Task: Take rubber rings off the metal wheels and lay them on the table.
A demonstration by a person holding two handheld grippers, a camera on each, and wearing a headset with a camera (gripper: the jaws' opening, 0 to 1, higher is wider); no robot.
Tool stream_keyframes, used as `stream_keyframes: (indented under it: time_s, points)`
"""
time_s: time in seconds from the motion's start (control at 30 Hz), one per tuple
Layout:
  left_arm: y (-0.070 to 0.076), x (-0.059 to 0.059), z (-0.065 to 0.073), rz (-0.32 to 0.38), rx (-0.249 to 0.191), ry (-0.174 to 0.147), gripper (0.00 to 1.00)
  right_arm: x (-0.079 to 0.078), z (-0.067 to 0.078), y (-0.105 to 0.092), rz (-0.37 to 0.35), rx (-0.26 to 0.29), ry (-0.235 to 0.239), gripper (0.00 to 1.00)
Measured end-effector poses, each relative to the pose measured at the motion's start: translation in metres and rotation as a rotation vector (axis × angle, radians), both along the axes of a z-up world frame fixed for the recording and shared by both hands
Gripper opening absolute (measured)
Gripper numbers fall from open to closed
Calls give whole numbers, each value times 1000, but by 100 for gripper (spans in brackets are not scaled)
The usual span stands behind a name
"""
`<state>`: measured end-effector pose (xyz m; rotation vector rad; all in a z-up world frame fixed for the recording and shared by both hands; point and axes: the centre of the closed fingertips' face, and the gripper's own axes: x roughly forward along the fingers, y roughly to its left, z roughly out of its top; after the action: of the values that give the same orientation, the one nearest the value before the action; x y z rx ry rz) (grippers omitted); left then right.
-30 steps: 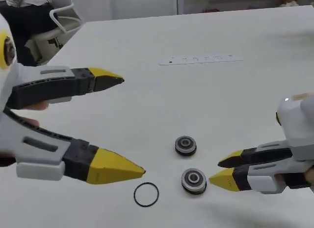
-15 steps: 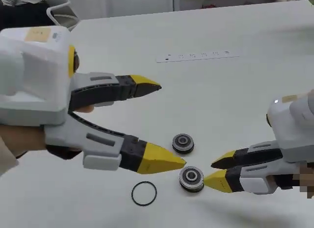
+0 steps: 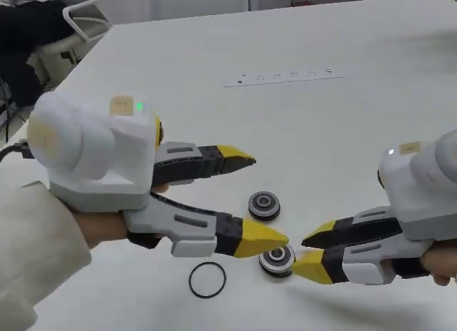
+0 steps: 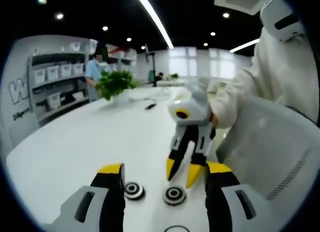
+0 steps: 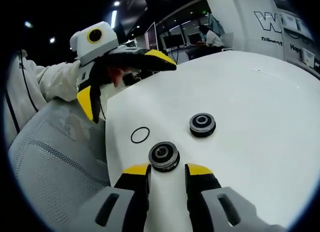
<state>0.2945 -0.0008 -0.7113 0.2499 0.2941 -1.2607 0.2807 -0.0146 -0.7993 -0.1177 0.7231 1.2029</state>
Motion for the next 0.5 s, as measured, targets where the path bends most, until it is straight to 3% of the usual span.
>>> stream_keyframes:
  time_s: [0.1,0.43,0.5]
  points:
    - [-2,-1,-10,-9,19,-1,59,0,-2,1,11,-9,-8,24]
    - [-3,1,-34,14,14,33,43,-2,-4,7,43,-17,-28,22]
    - [-1,0,-42,11,37,38,40,-2,-5,8,48,-18,-32,22]
